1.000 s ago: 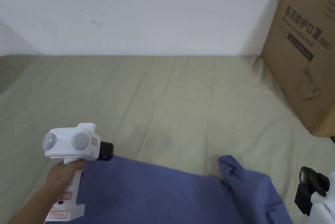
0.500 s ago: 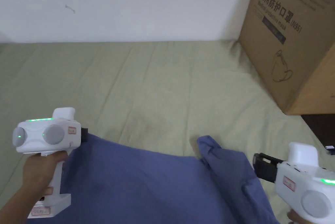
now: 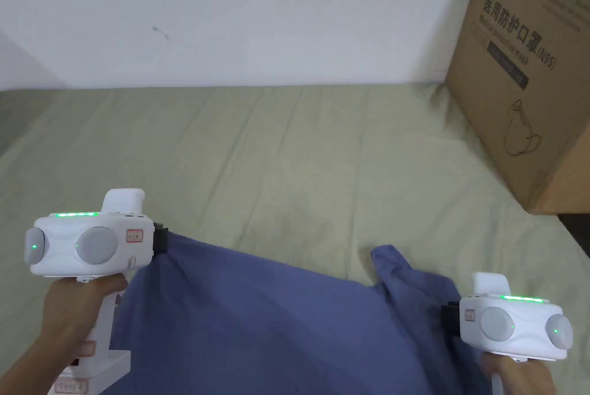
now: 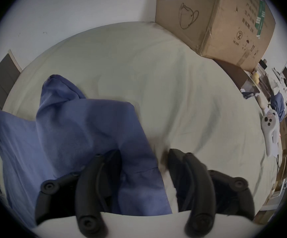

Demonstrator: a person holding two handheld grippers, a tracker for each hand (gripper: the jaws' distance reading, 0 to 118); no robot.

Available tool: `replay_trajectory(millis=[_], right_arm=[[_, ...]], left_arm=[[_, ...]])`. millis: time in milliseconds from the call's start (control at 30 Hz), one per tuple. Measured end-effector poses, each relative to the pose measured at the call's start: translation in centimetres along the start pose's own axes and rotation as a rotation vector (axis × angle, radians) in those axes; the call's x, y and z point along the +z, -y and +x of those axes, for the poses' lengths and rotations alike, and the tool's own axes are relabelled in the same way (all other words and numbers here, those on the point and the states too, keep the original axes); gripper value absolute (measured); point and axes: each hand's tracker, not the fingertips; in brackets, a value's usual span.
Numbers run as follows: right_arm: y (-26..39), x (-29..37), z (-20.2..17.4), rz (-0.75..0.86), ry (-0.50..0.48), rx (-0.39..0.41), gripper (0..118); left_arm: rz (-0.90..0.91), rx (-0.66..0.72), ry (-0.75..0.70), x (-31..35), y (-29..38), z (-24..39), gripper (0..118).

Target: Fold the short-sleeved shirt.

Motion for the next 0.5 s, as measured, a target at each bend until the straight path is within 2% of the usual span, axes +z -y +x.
replay_trajectory(millis=[33,67,167,267,400,500], right_arm=[[0.1,0.5,-0.2,0.002,-0.002,-0.003,8],[0.2,0.8,-0.4,0.003,-0.001,0.007,1],[0.4,2.0,-0.3,0.018,-0.014,0.057,1],[0.3,5.0,0.1,0.105,-0.033,0.022,1],[-0.8,10.7,0.7,0.239,-0.074,0.039,1],[-2.1,15.4,0.9,0.356,-0.065,0.053,1]], left_arm=[[0.001,0.010,0.000,0.2,0.3,-0.2,1],[0.003,0.020,0.000,0.3,0.5,-0.3,1],[0.006,0.039,-0.004,1.1,1.3,-0.5,1],[0.019,0.055,-0.004,2.7,2.0,-0.8,1],[0.056,0.076,-0.017,5.8,2.3,-1.6,1],[0.110,0.097,-0.021,8.9,2.1,-2.4,1]])
